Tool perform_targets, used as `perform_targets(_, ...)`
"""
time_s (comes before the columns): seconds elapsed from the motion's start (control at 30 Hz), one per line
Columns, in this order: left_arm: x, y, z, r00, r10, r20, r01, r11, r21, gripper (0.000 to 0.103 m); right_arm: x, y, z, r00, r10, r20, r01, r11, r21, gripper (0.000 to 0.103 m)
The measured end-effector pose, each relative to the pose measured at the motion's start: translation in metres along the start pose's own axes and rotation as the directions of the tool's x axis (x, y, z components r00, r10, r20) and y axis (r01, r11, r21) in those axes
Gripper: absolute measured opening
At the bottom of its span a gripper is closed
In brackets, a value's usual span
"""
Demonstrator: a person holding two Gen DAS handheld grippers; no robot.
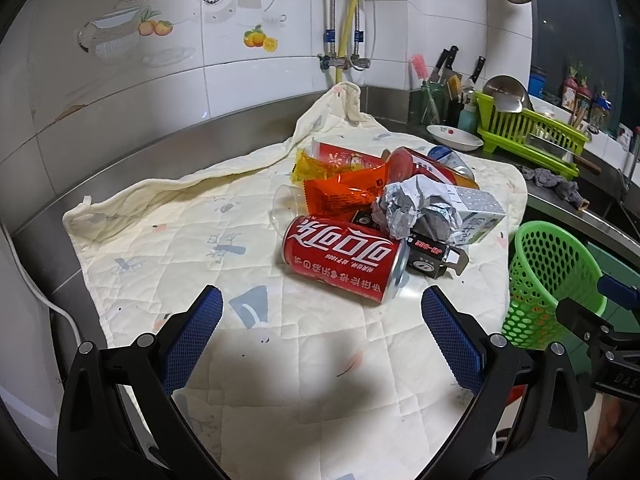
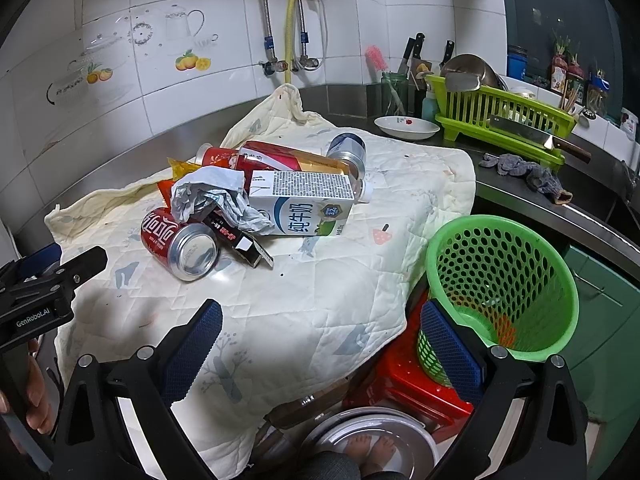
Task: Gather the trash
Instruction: 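Lower the left tool onto the crumpled foil and close on it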
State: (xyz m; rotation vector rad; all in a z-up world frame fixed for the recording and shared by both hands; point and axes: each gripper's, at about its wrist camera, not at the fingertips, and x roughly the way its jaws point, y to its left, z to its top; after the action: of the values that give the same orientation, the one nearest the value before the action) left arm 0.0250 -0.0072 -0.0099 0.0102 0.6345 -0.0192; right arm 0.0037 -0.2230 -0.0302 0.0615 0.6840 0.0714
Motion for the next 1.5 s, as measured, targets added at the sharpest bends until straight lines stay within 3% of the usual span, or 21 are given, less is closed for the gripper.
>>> perform_targets(0.47, 0.017, -0.012, 0.024, 0.997, -0.071, 0.012, 0.070, 0.996, 0.064, 0.085, 0.009, -0.004, 0.005, 1.000, 0.006, -0.012, -0.006, 1.000, -0.014, 0.096)
perform_targets(0.77, 0.047, -0.032, 0.047, 0.984, -0.178, -0.013, 0.178, 0.975, 0.135, 0.081, 0.016, -0.005, 0.008, 1.000, 0.004, -0.023, -0.005, 1.000, -0.027, 0.096)
perform_targets(1.0, 0.076, -0.047, 0.057, 0.978, -0.200, -0.053, 0.207, 0.956, 0.207, 0.077, 0.023, -0.007, 0.011, 0.999, 0.001, -0.037, -0.002, 1.000, -0.028, 0.096)
perform_targets(1.17, 0.092, -0.052, 0.061, 0.974, -0.211, -0.087, 0.225, 0.948, 0.224, 0.060, 0.027, -0.008, 0.013, 0.999, -0.004, -0.043, 0.003, 0.999, -0.033, 0.096)
perform_targets(1.33, 0.091, -0.050, 0.061, 0.969, -0.237, -0.076, 0.248, 0.942, 0.226, 0.026, 0.029, -0.007, 0.013, 0.999, -0.003, -0.043, 0.001, 0.999, -0.036, 0.096)
perform_targets(1.5, 0.083, -0.045, 0.063, 0.968, -0.244, -0.050, 0.249, 0.945, 0.210, 0.016, 0.032, -0.002, 0.013, 0.999, 0.018, -0.048, -0.020, 0.998, -0.056, 0.096)
